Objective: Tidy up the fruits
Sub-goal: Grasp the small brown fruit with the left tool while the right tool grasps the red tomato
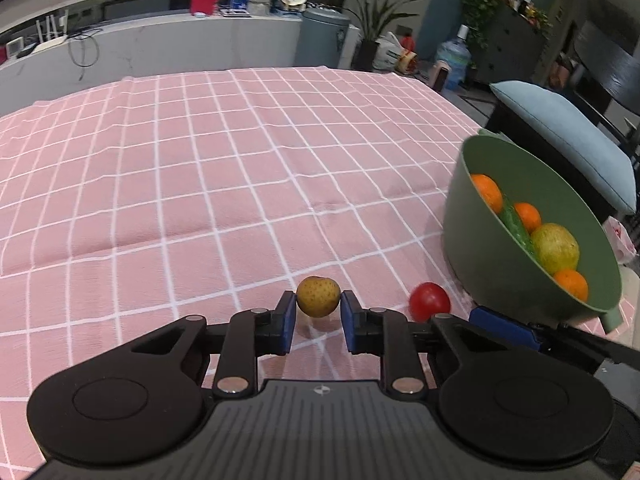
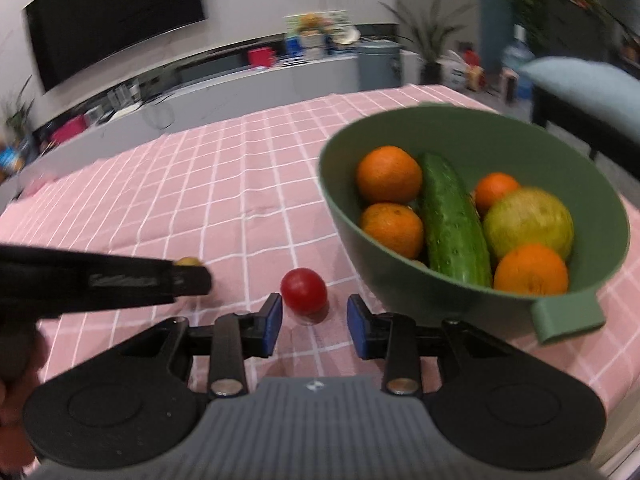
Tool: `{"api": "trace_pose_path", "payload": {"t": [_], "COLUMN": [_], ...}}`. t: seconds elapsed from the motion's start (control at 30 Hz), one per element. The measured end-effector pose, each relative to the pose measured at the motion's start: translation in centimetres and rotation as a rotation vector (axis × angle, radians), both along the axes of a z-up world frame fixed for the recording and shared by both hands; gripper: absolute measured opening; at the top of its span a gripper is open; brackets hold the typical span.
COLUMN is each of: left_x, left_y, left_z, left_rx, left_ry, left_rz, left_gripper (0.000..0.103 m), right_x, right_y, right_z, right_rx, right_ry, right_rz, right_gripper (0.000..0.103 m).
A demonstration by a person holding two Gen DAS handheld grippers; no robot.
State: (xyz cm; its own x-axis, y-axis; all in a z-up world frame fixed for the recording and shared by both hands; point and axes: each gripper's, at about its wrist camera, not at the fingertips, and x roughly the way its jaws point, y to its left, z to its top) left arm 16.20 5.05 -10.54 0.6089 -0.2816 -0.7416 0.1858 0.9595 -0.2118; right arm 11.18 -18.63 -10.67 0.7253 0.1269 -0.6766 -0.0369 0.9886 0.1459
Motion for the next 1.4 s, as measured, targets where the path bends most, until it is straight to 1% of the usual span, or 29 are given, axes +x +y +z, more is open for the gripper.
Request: {"api": "trace_pose_path", "payload": {"t": [0.1, 0.17, 0.43, 0.63, 0.67, 0.77, 0.93, 1.07, 1.17, 1.2, 1.3, 1.4], "left_x": [0.0, 0.1, 0.4, 0.5, 0.5, 0.4, 0.1, -0.5, -1.2, -1.4, -2.1, -2.8], "left_y": [0.3, 0.3, 0.3, 0.2, 0.1, 0.1, 0.3, 0.5, 1.2, 1.3, 1.6, 1.9], "left_z": [-0.1, -0.2, -0.4, -0.4, -0.4, -0.3, 0.0, 0.4, 0.8, 1.0, 2.0, 3.3], "left_rx": [0.005, 0.012, 0.021, 0.015, 0.015, 0.014, 0.004, -0.008, -0.06, -0.065, -0.047, -0.057], "left_ry": [0.006, 0.009, 0.008, 0.007, 0.007, 0.004, -0.006, -0.009, 0.0, 0.0, -0.02, -0.03], "left_rz": [0.008, 0.01, 0.007, 0.002, 0.0, -0.004, -0.003, 0.007, 0.028, 0.033, 0.049, 0.069], "left_gripper": [0.026, 0.026, 0.026, 0.026, 0.026, 0.026, 0.026, 0.026, 0.026, 0.026, 0.026, 0.026], "right_x": [0.3, 0.6, 1.7, 2.3, 2.4, 2.4, 2.0, 1.4, 1.0, 1.0, 0.8, 0.6], "right_y": [0.4, 0.8, 1.6, 1.7, 1.7, 1.7, 1.5, 1.2, 0.8, 0.8, 0.6, 0.4], "right_z": [-0.4, -0.6, -1.3, -1.4, -1.3, -1.1, -0.8, -0.1, 0.7, 1.0, 2.5, 4.2], "right_rx": [0.023, 0.023, 0.05, 0.054, 0.054, 0.061, 0.072, 0.088, 0.108, 0.115, 0.143, 0.16], "right_ry": [-0.005, -0.016, -0.008, -0.003, -0.002, 0.002, 0.013, 0.009, 0.003, -0.003, -0.027, -0.062], "right_rz": [-0.04, -0.048, -0.081, -0.082, -0.08, -0.076, -0.056, -0.032, -0.015, -0.009, 0.017, 0.045], "right_gripper": [0.033, 0.033, 0.032, 0.03, 0.027, 0.025, 0.024, 0.024, 0.023, 0.023, 0.023, 0.023]}}
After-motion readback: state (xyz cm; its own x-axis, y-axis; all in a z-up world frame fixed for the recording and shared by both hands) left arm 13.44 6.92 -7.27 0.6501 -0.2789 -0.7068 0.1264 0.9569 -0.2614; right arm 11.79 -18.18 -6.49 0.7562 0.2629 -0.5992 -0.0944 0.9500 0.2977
